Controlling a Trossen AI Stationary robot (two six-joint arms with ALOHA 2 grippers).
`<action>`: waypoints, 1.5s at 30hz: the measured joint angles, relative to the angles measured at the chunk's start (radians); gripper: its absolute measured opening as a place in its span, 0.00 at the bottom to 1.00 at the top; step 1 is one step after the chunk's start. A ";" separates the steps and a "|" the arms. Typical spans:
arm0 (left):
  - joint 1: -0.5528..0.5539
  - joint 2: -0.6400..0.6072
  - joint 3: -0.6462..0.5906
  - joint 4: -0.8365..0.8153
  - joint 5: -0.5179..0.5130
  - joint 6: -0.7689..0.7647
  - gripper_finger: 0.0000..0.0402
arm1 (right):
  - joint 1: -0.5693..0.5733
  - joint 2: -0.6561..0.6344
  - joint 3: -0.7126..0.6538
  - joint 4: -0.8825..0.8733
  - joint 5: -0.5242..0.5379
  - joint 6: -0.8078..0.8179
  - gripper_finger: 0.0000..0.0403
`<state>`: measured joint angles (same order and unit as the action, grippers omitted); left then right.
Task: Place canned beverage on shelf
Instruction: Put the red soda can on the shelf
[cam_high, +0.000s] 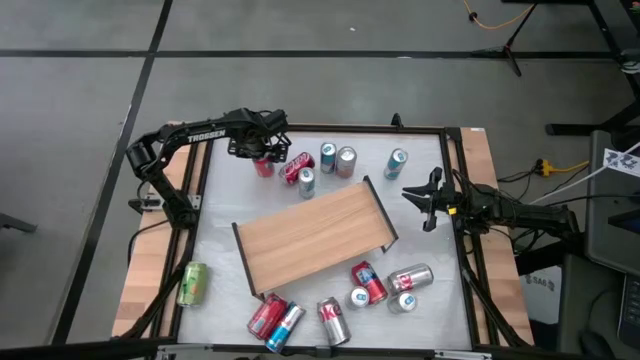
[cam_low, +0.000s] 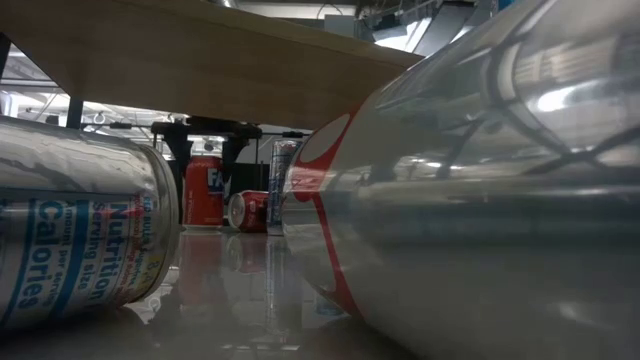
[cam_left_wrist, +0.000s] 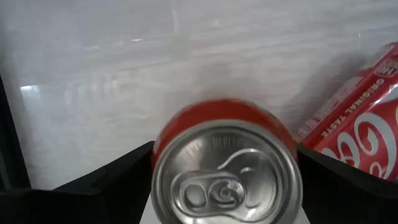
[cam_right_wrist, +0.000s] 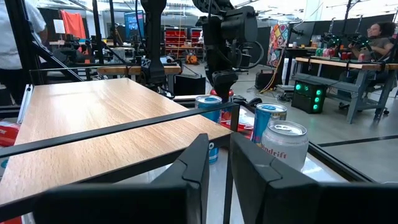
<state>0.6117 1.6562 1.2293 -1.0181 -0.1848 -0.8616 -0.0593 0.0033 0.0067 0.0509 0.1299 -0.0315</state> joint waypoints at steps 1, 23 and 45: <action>0.000 0.000 0.000 0.000 -0.006 0.000 0.84 | 0.000 0.000 0.000 0.000 0.000 0.000 0.14; -0.011 -0.013 0.027 -0.043 0.056 0.132 0.69 | 0.000 0.000 0.000 0.000 0.000 0.000 0.14; -0.180 -0.015 0.605 -0.484 0.036 0.351 0.69 | 0.000 0.000 0.000 0.000 0.000 0.000 0.14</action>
<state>0.4319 1.6409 1.8347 -1.5023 -0.1484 -0.5104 -0.0593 0.0036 0.0067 0.0509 0.1303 -0.0319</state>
